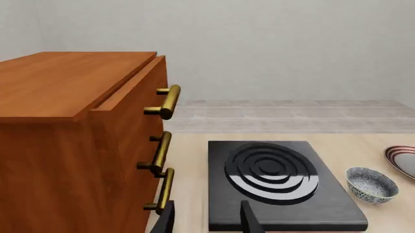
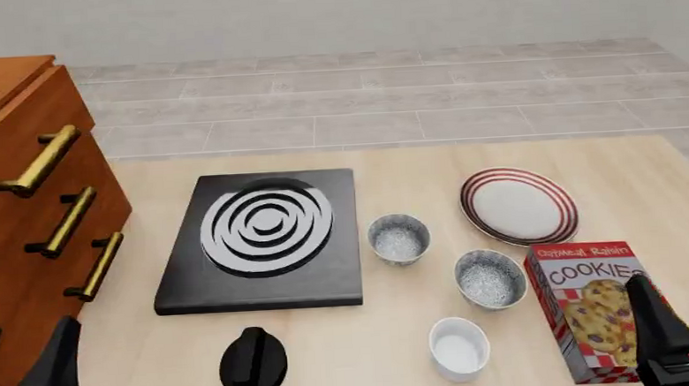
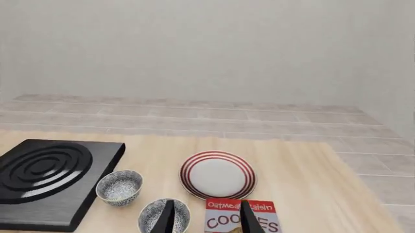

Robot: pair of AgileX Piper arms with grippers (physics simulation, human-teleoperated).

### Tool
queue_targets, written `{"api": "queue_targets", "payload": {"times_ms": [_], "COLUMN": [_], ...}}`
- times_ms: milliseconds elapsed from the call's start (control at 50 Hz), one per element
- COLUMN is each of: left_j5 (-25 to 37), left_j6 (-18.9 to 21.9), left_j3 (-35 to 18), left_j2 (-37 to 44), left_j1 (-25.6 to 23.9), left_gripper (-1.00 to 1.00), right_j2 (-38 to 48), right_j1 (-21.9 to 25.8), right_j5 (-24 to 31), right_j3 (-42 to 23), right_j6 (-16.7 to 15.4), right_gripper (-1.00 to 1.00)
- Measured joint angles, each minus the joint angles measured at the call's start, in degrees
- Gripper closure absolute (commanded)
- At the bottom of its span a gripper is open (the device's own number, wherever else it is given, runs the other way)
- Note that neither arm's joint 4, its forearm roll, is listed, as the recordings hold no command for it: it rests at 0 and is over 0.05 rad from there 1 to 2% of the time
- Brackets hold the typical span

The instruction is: Pick the akita bowl from table center and place it on the plate.

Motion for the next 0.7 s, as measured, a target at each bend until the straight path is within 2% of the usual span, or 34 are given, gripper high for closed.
{"api": "queue_targets", "payload": {"times_ms": [220, 520, 700], "left_j5": [0.00, 0.00, 0.00], "left_j6": [0.00, 0.00, 0.00], "left_j3": [0.00, 0.00, 0.00], "left_j2": [0.00, 0.00, 0.00], "left_j1": [0.00, 0.00, 0.00], "left_gripper": [-1.00, -1.00, -1.00], "right_j2": [3.03, 15.61, 23.77], "right_j1": [1.18, 7.44, 12.27], "right_j5": [3.21, 4.65, 3.93], "right_j3": [-6.84, -15.19, -17.88], "right_j6": [-1.57, -7.38, -9.25], "right_gripper": [-1.00, -1.00, -1.00]}}
